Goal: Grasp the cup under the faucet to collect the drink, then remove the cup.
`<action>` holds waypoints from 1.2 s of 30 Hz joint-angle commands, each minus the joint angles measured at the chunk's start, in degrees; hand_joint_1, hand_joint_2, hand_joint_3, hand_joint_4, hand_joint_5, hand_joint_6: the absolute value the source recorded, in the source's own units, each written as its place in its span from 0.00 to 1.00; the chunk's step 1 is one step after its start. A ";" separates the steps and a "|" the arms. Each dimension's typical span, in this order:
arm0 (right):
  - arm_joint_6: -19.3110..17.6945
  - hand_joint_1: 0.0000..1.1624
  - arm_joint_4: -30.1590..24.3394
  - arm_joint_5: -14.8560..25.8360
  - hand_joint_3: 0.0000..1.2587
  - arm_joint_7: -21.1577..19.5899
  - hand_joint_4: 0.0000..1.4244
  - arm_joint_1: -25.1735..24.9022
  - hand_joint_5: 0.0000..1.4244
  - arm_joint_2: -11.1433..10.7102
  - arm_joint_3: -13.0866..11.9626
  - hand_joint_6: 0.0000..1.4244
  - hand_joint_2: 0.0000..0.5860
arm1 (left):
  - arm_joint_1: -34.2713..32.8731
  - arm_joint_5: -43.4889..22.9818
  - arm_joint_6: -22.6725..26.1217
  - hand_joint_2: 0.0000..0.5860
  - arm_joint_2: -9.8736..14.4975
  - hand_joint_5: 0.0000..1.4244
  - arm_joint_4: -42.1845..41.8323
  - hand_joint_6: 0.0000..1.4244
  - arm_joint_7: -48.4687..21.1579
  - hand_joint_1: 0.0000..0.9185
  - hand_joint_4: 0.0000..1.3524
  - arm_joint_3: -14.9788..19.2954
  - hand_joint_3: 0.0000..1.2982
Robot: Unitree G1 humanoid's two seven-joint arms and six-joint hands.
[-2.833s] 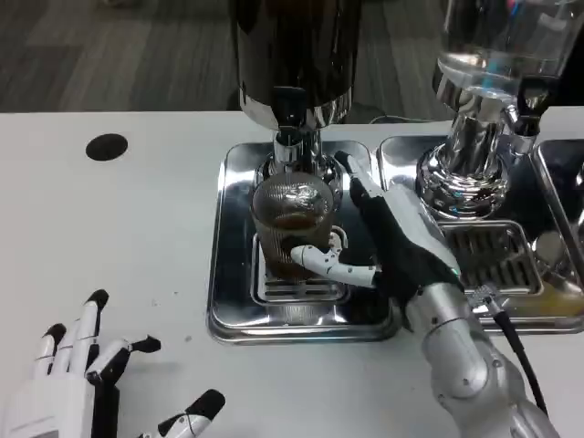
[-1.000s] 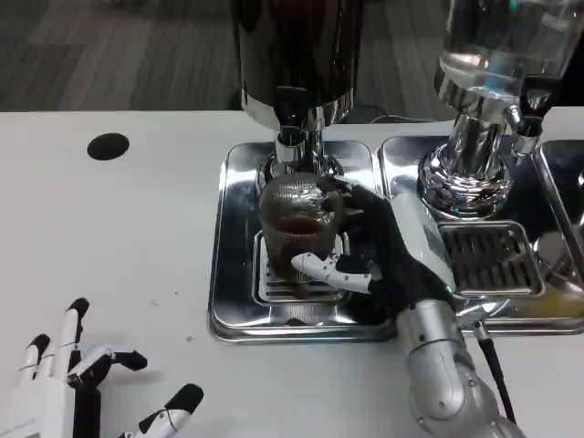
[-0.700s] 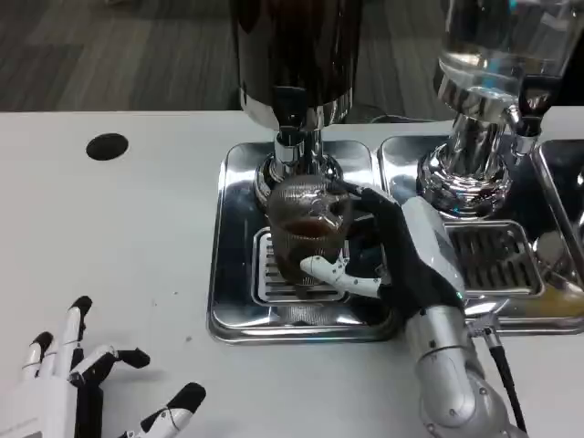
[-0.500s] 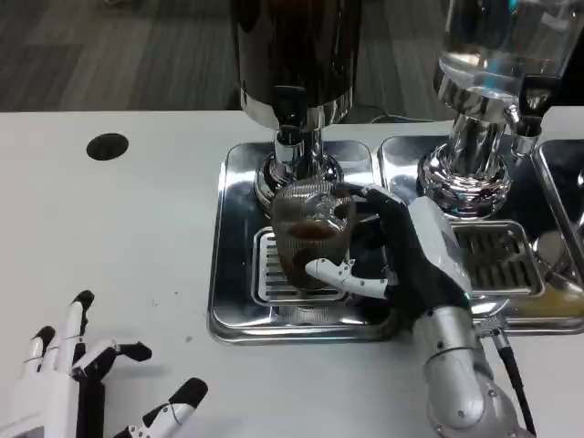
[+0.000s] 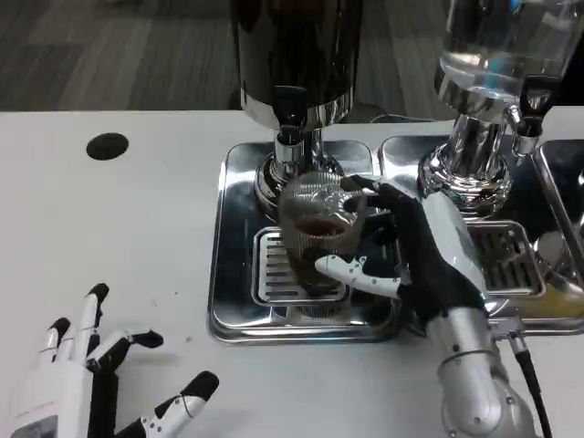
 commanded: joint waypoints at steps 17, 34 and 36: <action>-0.09 0.69 -14.69 -1.76 0.44 0.75 0.44 10.67 0.35 -3.98 -2.37 0.36 0.37 | -3.75 0.46 -0.20 0.17 0.30 0.09 1.18 0.04 -1.93 0.00 0.00 -1.82 0.37; -4.90 0.67 -21.61 -2.79 0.41 -2.31 0.43 23.97 0.34 -5.68 -4.56 0.35 0.40 | -7.20 0.91 -0.39 0.17 0.33 0.09 3.48 0.04 -2.44 0.00 0.00 -3.74 0.36; -5.24 0.67 -22.59 -2.60 0.41 -2.27 0.43 24.95 0.34 -5.75 -4.94 0.35 0.40 | -7.40 0.88 -0.38 0.17 0.31 0.09 3.65 0.04 -2.38 0.00 0.00 -3.97 0.36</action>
